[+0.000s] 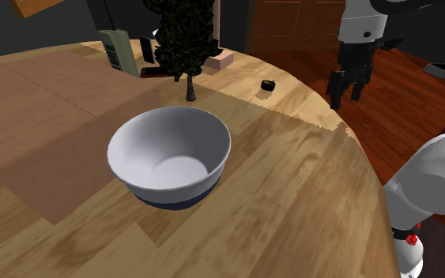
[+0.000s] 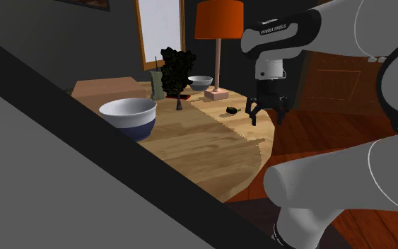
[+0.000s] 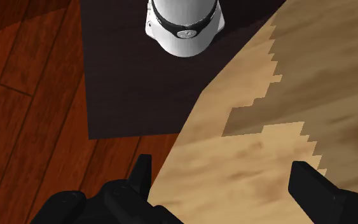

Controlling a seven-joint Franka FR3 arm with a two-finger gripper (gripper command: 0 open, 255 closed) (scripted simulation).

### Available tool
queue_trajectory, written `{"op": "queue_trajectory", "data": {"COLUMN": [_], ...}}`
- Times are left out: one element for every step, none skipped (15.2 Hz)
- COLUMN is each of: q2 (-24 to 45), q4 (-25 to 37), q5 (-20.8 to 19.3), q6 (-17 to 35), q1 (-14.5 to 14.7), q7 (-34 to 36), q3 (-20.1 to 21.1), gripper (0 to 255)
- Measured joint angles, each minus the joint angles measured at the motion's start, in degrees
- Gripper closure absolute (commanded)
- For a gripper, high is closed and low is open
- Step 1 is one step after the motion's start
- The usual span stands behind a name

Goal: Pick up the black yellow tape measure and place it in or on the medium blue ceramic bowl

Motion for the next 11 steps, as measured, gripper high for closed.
{"op": "queue_trajectory", "data": {"q2": [0.0,0.8,2.0,3.6,5.2,6.7,8.7,10.4,11.9,14.2,15.7], "q4": [0.0,0.4,1.2,2.0,2.9,4.0,5.2,6.6,7.4,9.3,10.2], "q5": [0.0,0.2,0.7,1.1,1.8,2.4,3.0,3.5,3.9,4.4,4.8], "q6": [0.0,0.7,1.6,2.9,4.4,5.5,6.9,8.0,9.4,10.5,11.8], "q1": [0.0,0.0,0.0,0.0,0.1,0.1,0.2,0.2,0.2,0.2,0.1], "q7": [0.0,0.2,0.6,0.9,1.4,1.9,2.5,2.8,3.0,3.3,3.6], "q3": [0.0,0.0,0.1,0.1,0.4,0.5,0.7,0.7,0.7,0.7,0.7], "gripper": [0,0,0,0,0,0,0,0,0,0,0]}}
